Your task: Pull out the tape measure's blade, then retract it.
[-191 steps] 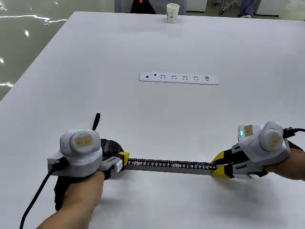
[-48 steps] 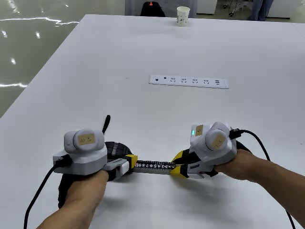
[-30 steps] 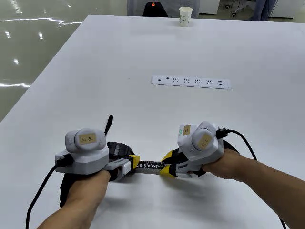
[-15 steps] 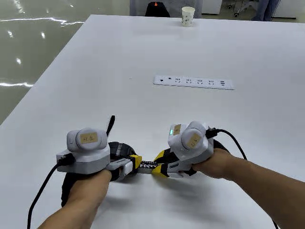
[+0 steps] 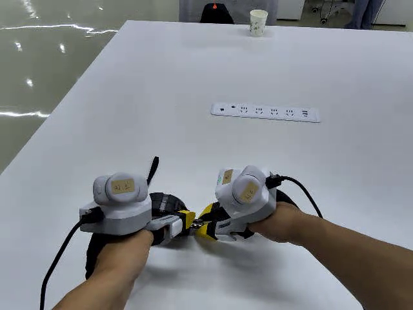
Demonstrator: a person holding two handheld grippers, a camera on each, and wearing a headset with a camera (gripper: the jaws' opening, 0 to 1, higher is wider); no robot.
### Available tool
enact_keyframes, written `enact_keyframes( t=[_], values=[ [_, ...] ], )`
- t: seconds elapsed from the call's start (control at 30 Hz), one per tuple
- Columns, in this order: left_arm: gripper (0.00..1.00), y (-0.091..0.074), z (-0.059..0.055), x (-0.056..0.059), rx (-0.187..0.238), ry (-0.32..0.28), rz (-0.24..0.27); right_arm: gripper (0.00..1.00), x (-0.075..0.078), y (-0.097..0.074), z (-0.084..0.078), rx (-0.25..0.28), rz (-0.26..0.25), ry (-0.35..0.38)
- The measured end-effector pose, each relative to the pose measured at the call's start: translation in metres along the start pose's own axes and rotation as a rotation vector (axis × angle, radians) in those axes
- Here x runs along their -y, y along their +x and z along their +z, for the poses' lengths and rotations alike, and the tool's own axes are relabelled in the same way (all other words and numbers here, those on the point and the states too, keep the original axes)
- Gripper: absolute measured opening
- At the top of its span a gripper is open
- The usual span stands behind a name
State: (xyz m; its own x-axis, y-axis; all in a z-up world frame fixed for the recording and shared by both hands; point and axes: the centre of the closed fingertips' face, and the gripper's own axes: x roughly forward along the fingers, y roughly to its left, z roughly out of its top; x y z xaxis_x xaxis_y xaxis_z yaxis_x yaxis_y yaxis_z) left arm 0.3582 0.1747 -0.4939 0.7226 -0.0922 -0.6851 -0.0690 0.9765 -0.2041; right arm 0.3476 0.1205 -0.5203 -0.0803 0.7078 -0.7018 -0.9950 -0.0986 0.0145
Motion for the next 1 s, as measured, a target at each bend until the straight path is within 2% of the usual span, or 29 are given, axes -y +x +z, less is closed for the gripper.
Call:
enact_keyframes(
  t=[1.0],
  values=[
    [0.62,0.0021,-0.0008,-0.0016,-0.017,-0.009,-0.009,0.12,0.0011,0.0061,0.0040,-0.006,-0.003,-0.017]
  ],
)
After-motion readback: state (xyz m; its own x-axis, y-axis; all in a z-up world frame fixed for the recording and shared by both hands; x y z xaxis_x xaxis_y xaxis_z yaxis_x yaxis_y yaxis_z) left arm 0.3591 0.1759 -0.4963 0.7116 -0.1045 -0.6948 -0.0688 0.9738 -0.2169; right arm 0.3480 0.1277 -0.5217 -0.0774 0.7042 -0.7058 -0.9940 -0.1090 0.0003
